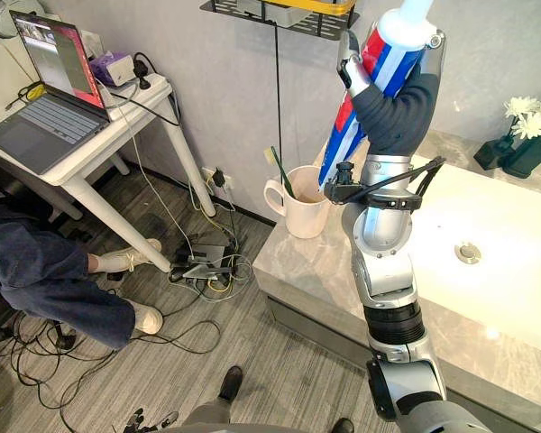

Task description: Organize washtable

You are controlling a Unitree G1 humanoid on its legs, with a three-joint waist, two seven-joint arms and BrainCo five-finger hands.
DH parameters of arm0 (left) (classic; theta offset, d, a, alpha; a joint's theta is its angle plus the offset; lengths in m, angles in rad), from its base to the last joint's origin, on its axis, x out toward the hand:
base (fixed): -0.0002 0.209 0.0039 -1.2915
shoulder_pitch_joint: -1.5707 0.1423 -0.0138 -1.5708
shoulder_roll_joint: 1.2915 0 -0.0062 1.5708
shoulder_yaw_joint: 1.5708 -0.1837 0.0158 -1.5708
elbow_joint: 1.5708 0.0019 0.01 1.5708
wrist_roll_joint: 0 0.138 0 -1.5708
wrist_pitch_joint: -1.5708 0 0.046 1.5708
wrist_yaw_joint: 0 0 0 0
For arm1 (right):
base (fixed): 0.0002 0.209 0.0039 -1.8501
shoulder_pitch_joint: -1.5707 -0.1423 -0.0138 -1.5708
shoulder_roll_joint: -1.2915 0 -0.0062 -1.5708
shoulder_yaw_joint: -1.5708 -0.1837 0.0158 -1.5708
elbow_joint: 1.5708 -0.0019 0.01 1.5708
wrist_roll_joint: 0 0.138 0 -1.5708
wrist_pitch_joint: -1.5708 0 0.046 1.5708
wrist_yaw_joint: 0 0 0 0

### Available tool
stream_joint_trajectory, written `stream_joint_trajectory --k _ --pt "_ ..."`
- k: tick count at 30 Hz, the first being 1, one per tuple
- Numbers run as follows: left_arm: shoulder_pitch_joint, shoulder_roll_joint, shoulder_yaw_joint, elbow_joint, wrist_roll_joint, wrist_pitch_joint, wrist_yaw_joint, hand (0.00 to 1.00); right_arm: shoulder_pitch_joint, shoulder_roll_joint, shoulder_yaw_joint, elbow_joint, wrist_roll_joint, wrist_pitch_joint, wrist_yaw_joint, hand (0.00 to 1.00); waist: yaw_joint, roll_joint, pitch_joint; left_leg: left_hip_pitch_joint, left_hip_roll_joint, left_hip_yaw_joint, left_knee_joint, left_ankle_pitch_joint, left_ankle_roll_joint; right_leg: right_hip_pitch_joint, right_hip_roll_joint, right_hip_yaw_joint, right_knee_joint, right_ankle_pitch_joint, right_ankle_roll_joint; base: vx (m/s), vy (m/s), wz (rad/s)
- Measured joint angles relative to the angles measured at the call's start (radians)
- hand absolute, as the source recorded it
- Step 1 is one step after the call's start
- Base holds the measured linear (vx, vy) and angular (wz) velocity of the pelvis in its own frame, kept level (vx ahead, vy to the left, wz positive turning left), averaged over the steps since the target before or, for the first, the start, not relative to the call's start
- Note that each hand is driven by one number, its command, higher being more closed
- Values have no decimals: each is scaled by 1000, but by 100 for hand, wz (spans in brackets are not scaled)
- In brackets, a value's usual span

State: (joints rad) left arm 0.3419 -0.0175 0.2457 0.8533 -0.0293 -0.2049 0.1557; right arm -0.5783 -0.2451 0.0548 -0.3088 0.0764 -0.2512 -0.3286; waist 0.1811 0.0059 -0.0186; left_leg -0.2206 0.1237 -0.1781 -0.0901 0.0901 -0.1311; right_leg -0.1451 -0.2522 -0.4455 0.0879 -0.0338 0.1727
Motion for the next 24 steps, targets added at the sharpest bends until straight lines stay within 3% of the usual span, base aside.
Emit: stream_joint_trajectory --k 24 --pt "-16 0 -1 -1 -10 -12 0 0 -4 -78 -50 -70 -9 -3 -26 100 0 -1 0 -60 1 3 0 13 0 -75 -4 11 28 0 -1 -1 0 0"
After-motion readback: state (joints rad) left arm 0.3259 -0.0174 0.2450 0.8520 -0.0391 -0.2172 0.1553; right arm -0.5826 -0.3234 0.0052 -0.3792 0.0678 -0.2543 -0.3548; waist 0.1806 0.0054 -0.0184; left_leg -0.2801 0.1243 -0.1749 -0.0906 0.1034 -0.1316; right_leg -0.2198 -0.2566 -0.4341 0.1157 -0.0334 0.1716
